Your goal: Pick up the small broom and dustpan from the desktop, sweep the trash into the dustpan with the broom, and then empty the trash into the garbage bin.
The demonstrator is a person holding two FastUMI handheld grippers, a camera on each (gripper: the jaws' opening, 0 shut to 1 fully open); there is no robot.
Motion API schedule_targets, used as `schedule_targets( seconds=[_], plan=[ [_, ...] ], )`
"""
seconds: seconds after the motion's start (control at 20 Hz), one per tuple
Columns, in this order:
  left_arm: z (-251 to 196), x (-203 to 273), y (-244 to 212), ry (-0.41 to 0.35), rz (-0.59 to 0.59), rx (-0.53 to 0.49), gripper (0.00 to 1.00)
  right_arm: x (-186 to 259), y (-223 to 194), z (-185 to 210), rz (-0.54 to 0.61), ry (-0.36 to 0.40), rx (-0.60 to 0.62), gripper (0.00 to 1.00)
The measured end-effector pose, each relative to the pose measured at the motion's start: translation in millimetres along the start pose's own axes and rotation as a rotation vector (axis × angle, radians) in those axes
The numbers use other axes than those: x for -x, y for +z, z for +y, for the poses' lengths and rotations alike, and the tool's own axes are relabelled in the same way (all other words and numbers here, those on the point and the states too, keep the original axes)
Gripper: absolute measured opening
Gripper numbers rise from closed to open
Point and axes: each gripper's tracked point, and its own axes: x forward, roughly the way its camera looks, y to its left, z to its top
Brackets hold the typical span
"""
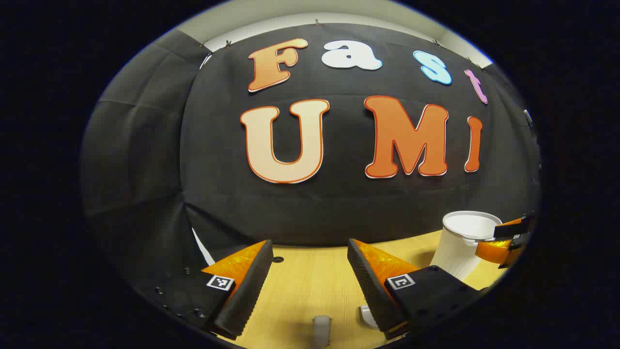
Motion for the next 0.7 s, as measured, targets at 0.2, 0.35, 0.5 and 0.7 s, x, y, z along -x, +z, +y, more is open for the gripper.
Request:
schedule_targets(
  seconds=[0.2, 0.35, 0.5, 0.7],
  plan=[
    [0, -5, -2, -0.023, 0.008, 0.014, 0.98, -2, 3, 4, -0.006, -0.02, -0.004, 0.99],
    [-3, -3, 16, -0.048, -0.06, 0.026, 0.99, 1, 21, 6, -0.088, -0.032, 0.008, 0.99],
    [-7, -2, 29, -0.056, -0.125, 0.003, 0.99, 1, 36, 7, -0.159, -0.041, 0.046, 0.99],
    [-16, -4, 34, -0.07, -0.147, -0.01, 0.98, -4, 36, 6, -0.157, -0.042, 0.057, 0.99]
  ],
)
